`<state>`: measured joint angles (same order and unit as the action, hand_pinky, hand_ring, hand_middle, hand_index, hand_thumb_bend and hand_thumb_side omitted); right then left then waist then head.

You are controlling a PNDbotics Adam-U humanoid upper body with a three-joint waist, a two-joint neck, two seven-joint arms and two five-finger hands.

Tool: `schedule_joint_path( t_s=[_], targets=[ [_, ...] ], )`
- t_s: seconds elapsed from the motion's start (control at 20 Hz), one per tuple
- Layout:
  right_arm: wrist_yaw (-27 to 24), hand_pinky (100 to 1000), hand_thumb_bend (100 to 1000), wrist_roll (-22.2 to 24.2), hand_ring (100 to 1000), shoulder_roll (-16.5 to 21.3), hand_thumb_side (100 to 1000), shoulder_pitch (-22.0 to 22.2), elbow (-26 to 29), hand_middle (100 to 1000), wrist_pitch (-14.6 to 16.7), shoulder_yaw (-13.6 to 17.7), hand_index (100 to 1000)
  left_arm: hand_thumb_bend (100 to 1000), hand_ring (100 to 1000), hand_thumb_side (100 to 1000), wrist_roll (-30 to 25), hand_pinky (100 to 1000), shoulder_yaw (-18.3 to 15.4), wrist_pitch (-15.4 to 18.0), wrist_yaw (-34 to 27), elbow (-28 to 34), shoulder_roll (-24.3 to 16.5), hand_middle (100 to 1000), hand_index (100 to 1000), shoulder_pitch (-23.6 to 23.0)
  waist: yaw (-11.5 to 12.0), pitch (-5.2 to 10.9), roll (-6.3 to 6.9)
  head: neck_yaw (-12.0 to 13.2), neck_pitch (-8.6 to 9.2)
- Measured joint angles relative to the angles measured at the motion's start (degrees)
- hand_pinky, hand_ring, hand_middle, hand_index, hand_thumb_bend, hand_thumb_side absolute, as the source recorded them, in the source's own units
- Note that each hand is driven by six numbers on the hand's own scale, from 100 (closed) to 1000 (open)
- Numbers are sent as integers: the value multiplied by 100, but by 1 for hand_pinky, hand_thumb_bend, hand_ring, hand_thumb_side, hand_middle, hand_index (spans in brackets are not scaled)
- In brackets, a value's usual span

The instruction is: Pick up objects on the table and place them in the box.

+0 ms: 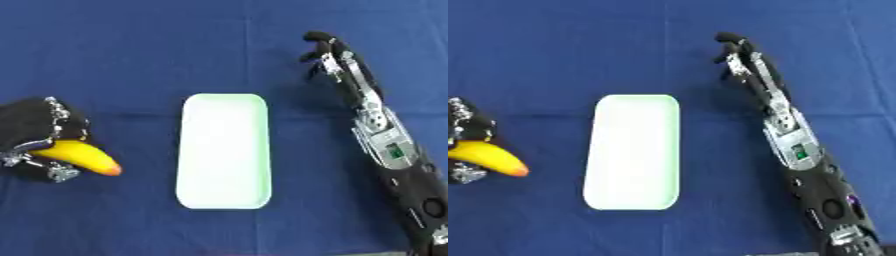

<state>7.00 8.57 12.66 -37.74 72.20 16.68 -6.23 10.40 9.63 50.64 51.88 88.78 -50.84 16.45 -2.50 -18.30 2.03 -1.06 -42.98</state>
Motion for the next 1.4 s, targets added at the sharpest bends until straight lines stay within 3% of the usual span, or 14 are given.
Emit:
schedule_joint_path(
  t_s=[0.45,0.5,0.55,0.9,1.15,1.4],
  targets=[
    [0,466,100,-1,671,0,845,4,1,836,-1,1,890,100,100,274,-16,100,39,49,-190,6,19,100,222,-13,-9,8,22,-17,2],
    [0,466,100,-1,671,0,845,9,1,836,-1,1,891,100,100,459,-39,100,66,53,-265,17,-15,100,222,-12,-10,22,39,-41,2],
    [1,466,100,-1,671,0,845,24,0,836,-1,1,890,100,100,274,-66,100,97,56,-365,44,-79,100,222,-2,-6,49,58,-46,1],
    [15,466,100,0,671,54,845,255,-38,836,-3,2,891,100,100,287,-324,100,209,5,-1602,691,-1036,100,223,283,200,356,227,-146,-63],
    [27,466,100,3,671,51,845,294,-35,836,-5,2,891,100,100,286,-833,100,141,-119,-2554,1116,-1136,100,223,496,212,400,250,-182,-64],
    [40,466,100,4,671,47,844,294,-35,837,-5,2,891,100,100,287,-1371,100,136,-198,-3072,1238,-1136,100,221,543,191,400,249,-199,-64]
  ],
)
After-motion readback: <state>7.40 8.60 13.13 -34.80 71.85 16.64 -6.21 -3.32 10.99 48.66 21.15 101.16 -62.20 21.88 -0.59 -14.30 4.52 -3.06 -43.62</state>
